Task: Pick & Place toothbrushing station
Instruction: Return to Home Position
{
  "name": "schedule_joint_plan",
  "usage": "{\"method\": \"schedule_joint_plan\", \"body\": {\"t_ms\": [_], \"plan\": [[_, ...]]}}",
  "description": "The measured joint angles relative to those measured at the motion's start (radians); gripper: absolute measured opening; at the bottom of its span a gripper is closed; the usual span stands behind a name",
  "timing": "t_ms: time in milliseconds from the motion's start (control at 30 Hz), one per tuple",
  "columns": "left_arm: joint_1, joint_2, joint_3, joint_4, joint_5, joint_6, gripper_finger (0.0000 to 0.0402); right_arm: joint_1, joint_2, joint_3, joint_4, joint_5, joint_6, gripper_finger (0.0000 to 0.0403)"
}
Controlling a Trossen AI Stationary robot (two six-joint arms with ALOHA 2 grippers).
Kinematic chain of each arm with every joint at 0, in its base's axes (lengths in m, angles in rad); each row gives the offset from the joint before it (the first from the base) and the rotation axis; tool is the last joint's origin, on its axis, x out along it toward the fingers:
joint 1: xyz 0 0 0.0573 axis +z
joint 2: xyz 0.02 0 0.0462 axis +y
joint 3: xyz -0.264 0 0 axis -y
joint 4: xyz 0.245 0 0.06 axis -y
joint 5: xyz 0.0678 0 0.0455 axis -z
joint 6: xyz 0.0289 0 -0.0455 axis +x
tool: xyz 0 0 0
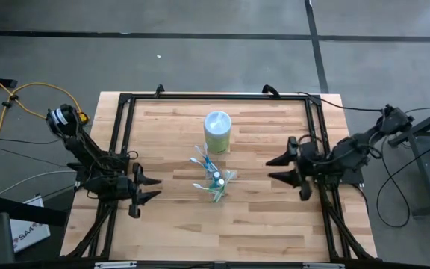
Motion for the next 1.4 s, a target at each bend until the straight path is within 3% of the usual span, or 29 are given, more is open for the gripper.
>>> {"method": "schedule_joint_plan", "body": {"t_ms": [533,1000,1400], "plan": [[0.0,-0.002,0.0,0.0,-0.005,0.004,0.0157,0.0,-0.484,-0.569,0.366,0.004,-0.003,0.0155],[0.0,-0.002,0.0,0.0,-0.005,0.0,0.0157,0.0,-0.728,-0.794,0.422,0.003,-0.001,0.0155],[0.0,-0.001,0.0,0.0,-0.005,-0.003,0.0157,0.0,-0.841,-0.943,0.499,0.008,0.002,0.0155]]}}
